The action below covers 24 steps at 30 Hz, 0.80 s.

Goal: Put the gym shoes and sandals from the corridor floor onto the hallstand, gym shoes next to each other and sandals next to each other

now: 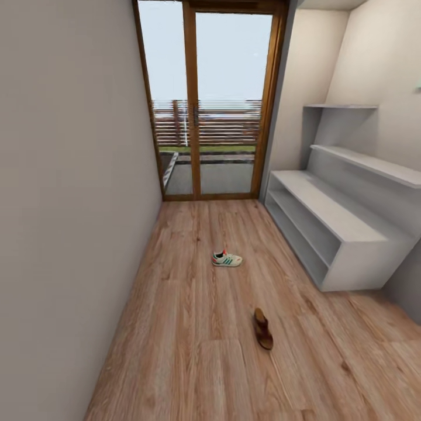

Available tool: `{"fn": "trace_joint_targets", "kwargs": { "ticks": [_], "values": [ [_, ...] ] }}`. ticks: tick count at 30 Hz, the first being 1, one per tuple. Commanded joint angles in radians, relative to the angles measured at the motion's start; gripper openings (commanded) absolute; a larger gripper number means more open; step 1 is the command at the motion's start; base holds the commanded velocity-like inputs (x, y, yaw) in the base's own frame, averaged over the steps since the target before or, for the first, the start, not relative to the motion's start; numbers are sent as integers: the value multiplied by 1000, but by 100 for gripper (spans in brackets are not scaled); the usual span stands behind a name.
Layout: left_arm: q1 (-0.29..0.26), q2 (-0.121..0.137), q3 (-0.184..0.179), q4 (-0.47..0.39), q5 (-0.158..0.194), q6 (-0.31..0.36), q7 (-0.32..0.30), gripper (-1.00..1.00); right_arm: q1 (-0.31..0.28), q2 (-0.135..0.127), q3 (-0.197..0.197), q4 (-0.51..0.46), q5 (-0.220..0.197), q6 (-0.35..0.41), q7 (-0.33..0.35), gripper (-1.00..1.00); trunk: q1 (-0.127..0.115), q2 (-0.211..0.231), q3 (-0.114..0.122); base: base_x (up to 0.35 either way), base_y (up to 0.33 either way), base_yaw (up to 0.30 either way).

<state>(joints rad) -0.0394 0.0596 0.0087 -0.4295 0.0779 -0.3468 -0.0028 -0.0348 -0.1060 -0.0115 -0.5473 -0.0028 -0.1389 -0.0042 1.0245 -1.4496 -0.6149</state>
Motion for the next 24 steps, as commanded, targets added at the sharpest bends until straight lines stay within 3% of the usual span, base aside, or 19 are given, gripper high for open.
{"fn": "trace_joint_targets", "kwargs": {
  "ticks": [1, 24],
  "values": [
    [0, 0, -2, 1, 8, -3, 0, 100, 0, 0, -1, 0, 0, -3, 0, 100, 1, 0, -1, 337, 0, 0],
    [0, -1, -2, 0, 8, -3, 0, 100, 0, 0, -1, 1, 0, -3, 0, 100, 1, 0, -1, 337, 0, 0]
  ]
}}
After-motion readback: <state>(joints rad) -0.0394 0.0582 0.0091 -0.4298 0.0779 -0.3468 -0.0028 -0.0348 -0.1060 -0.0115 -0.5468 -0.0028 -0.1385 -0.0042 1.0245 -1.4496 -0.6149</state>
